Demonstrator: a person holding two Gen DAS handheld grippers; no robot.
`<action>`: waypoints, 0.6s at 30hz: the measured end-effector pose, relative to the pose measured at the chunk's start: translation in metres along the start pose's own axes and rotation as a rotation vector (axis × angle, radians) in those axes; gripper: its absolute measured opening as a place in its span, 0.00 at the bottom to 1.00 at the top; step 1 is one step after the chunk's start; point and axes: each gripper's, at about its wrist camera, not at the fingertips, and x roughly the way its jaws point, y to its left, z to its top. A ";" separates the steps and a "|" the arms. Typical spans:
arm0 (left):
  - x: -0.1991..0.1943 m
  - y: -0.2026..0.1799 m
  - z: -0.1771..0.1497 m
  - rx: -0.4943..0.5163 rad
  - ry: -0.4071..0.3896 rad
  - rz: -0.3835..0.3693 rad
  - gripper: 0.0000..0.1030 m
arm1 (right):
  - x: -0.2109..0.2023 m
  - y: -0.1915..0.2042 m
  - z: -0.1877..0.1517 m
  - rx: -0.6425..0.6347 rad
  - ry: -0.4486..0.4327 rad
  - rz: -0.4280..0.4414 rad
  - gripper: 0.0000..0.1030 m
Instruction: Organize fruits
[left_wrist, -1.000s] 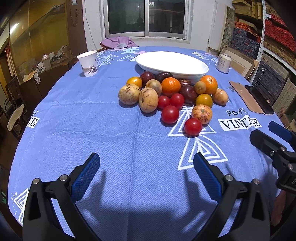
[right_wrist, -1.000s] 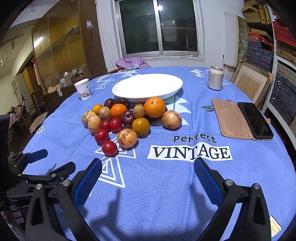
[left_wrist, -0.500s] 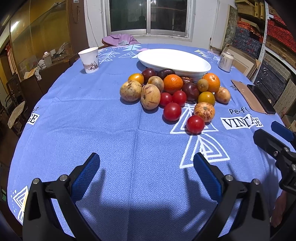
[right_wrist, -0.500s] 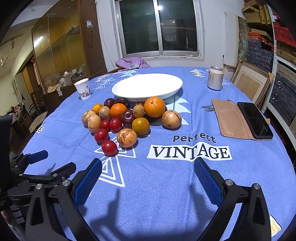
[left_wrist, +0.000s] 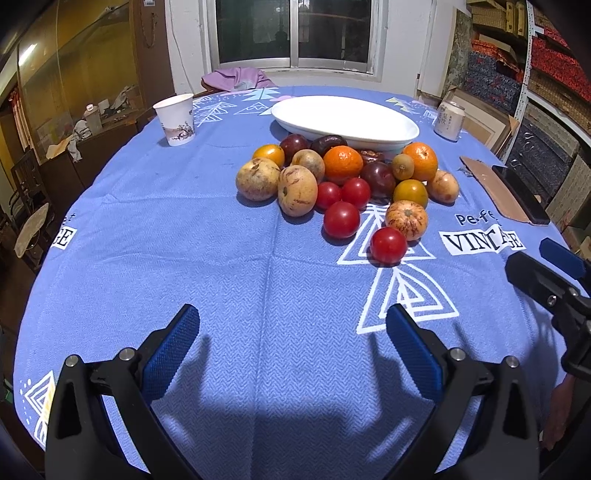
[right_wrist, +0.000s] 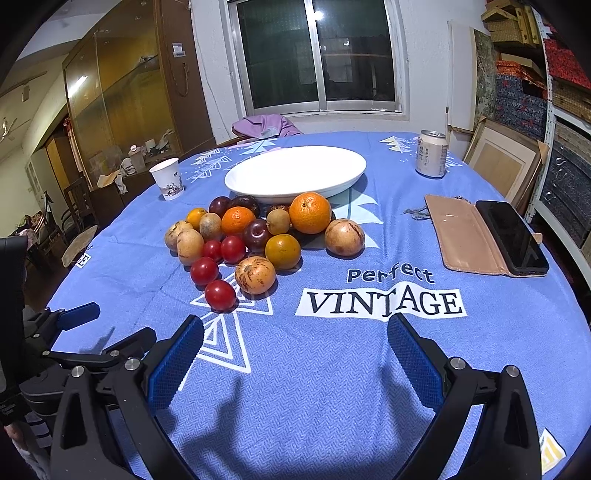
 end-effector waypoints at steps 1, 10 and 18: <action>0.001 0.000 0.001 0.005 -0.002 -0.003 0.96 | 0.002 -0.001 0.001 -0.007 -0.003 -0.006 0.97; 0.018 0.009 0.027 0.058 0.008 -0.128 0.96 | 0.015 -0.014 0.019 -0.071 0.002 0.118 0.97; 0.051 0.015 0.065 0.081 0.007 -0.082 0.96 | 0.042 -0.030 0.040 -0.120 0.060 0.194 0.97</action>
